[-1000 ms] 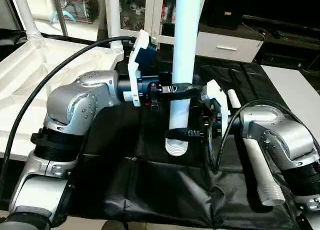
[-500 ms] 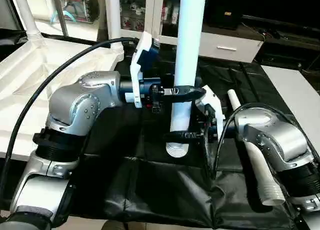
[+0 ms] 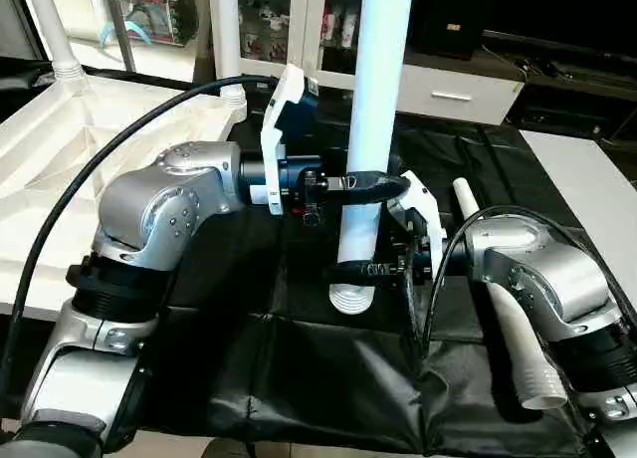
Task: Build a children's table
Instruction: Pick table leg
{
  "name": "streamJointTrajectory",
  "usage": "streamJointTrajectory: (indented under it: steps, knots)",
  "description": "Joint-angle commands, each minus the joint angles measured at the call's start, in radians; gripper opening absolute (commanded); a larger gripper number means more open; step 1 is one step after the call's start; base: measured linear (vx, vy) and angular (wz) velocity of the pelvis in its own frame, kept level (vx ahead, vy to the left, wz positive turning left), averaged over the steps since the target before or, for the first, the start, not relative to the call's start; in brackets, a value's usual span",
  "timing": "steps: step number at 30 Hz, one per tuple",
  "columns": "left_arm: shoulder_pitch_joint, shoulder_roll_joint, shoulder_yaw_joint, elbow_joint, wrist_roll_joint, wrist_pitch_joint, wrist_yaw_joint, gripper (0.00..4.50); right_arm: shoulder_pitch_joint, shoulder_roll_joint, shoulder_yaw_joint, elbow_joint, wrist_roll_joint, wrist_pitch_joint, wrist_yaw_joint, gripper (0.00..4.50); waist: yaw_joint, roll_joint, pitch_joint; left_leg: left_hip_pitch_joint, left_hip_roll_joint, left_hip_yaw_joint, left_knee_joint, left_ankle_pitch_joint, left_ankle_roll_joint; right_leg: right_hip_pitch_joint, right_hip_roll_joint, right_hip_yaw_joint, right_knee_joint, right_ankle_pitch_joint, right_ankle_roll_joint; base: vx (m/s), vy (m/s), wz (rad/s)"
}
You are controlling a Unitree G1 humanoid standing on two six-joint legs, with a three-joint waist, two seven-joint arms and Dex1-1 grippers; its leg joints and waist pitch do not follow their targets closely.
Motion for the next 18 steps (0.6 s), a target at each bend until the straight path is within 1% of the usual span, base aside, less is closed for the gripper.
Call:
streamJointTrajectory:
  steps: [1, 2, 3, 5, 6, 8, 9, 10, 11, 12, 13, 14, 15, 16, 17, 18]
  knots:
    - [-0.030, 0.007, 0.017, -0.004, 0.001, 0.007, 0.010, 2.54, -0.006, -0.007, -0.026, 0.014, 0.000, 0.001, -0.003, 1.91, 0.003, 0.015, -0.075, 0.042, 0.042, -0.024, -0.075, -0.253, -0.075, 0.031, -0.066, 0.035, -0.070, -0.209, -0.194, 0.000, 0.000, 0.00]
    - [-0.028, 0.011, 0.018, -0.007, -0.001, 0.009, 0.006, 2.66, -0.008, -0.005, -0.030, 0.013, 0.002, 0.001, -0.006, 1.90, 0.002, 0.013, -0.075, 0.043, 0.041, -0.023, -0.074, -0.256, -0.076, 0.030, -0.065, 0.035, -0.071, -0.211, -0.195, 0.000, 0.000, 0.00]
    - [-0.026, 0.016, 0.022, -0.015, -0.008, 0.018, 0.003, 2.66, -0.010, -0.002, -0.037, 0.012, 0.005, 0.000, -0.011, 1.90, 0.001, 0.013, -0.075, 0.042, 0.041, -0.023, -0.075, -0.255, -0.075, 0.031, -0.065, 0.035, -0.071, -0.209, -0.195, 0.000, 0.000, 0.00]
    - [-0.028, 0.016, 0.028, -0.013, -0.012, 0.024, 0.005, 2.99, -0.013, 0.003, -0.047, 0.012, 0.011, -0.002, -0.014, 1.89, 0.002, 0.015, -0.075, 0.043, 0.041, -0.023, -0.075, -0.254, -0.077, 0.030, -0.065, 0.035, -0.069, -0.202, -0.197, 0.000, 0.000, 0.00]
    - [-0.031, 0.015, 0.031, -0.007, -0.009, 0.023, 0.009, 3.00, -0.015, 0.004, -0.050, 0.011, 0.013, -0.002, -0.016, 1.89, 0.003, 0.015, -0.075, 0.044, 0.042, -0.023, -0.075, -0.256, -0.077, 0.029, -0.065, 0.035, -0.070, -0.201, -0.198, 0.000, 0.000, 0.00]
    - [-0.035, 0.017, 0.036, 0.001, -0.006, 0.021, 0.012, 3.29, -0.018, 0.007, -0.056, 0.009, 0.017, -0.002, -0.018, 1.89, 0.004, 0.015, -0.075, 0.043, 0.042, -0.024, -0.075, -0.258, -0.078, 0.030, -0.064, 0.034, -0.069, -0.193, -0.201, 0.000, 0.000, 0.00]
    - [-0.040, 0.018, 0.047, 0.012, -0.009, 0.022, 0.013, 3.41, -0.024, 0.011, -0.069, 0.007, 0.022, -0.004, -0.024, 1.89, 0.005, 0.017, -0.075, 0.044, 0.041, -0.024, -0.076, -0.260, -0.078, 0.030, -0.065, 0.034, -0.069, -0.195, -0.201, 0.000, 0.000, 0.00]
    - [-0.042, 0.020, 0.052, 0.017, -0.014, 0.023, 0.011, 3.41, -0.027, 0.012, -0.078, 0.006, 0.026, -0.003, -0.028, 1.89, 0.006, 0.020, -0.076, 0.044, 0.040, -0.024, -0.075, -0.261, -0.080, 0.030, -0.065, 0.034, -0.069, -0.194, -0.201, 0.000, 0.000, 0.00]
    - [-0.043, 0.023, 0.059, 0.025, -0.008, 0.011, 0.013, 3.51, -0.032, 0.011, -0.097, 0.008, 0.035, -0.004, -0.034, 1.89, 0.006, 0.019, -0.076, 0.044, 0.040, -0.024, -0.076, -0.266, -0.081, 0.031, -0.065, 0.034, -0.069, -0.199, -0.200, 0.000, 0.000, 0.00]
    - [-0.043, 0.025, 0.064, 0.031, -0.004, 0.001, 0.016, 3.51, -0.036, 0.011, -0.109, 0.010, 0.041, -0.004, -0.039, 1.89, 0.006, 0.020, -0.076, 0.045, 0.040, -0.024, -0.076, -0.270, -0.082, 0.030, -0.065, 0.034, -0.070, -0.202, -0.200, 0.000, 0.000, 0.00]
    - [-0.043, 0.030, 0.071, 0.039, -0.002, -0.002, 0.019, 3.60, -0.042, 0.010, -0.131, 0.014, 0.052, -0.001, -0.047, 1.89, 0.007, 0.023, -0.075, 0.044, 0.040, -0.026, -0.077, -0.275, -0.085, 0.031, -0.066, 0.034, -0.069, -0.206, -0.200, 0.000, 0.000, 0.00]
    - [-0.040, 0.035, 0.078, 0.044, -0.003, -0.002, 0.017, 3.74, -0.047, 0.009, -0.150, 0.015, 0.063, 0.004, -0.054, 1.89, 0.006, 0.022, -0.075, 0.044, 0.040, -0.026, -0.076, -0.277, -0.087, 0.030, -0.065, 0.034, -0.070, -0.208, -0.197, 0.000, 0.000, 0.00]
    - [-0.037, 0.039, 0.090, 0.050, -0.001, -0.007, 0.023, 3.74, -0.050, 0.002, -0.167, 0.014, 0.071, 0.009, -0.057, 1.89, 0.006, 0.027, -0.076, 0.044, 0.039, -0.026, -0.076, -0.280, -0.088, 0.031, -0.065, 0.034, -0.069, -0.207, -0.198, 0.000, 0.000, 0.00]
    - [-0.034, 0.043, 0.108, 0.062, 0.006, -0.015, 0.041, 3.89, -0.050, -0.009, -0.188, 0.010, 0.077, 0.013, -0.059, 1.89, 0.007, 0.029, -0.076, 0.047, 0.039, -0.026, -0.075, -0.284, -0.089, 0.030, -0.065, 0.034, -0.069, -0.206, -0.198, 0.000, 0.000, 0.00]
    - [-0.034, 0.043, 0.108, 0.062, 0.006, -0.015, 0.041, 3.94, -0.050, -0.009, -0.188, 0.010, 0.077, 0.013, -0.059, 1.89, 0.008, 0.028, -0.076, 0.047, 0.040, -0.025, -0.075, -0.286, -0.089, 0.030, -0.064, 0.034, -0.069, -0.199, -0.199, 0.000, 0.000, 0.00]
    - [-0.027, 0.052, 0.125, 0.069, 0.008, -0.024, 0.045, 4.02, -0.046, -0.021, -0.204, 0.004, 0.081, 0.016, -0.061, 1.89, 0.008, 0.027, -0.076, 0.046, 0.040, -0.026, -0.076, -0.283, -0.089, 0.030, -0.063, 0.033, -0.068, -0.192, -0.201, 0.000, 0.000, 0.00]
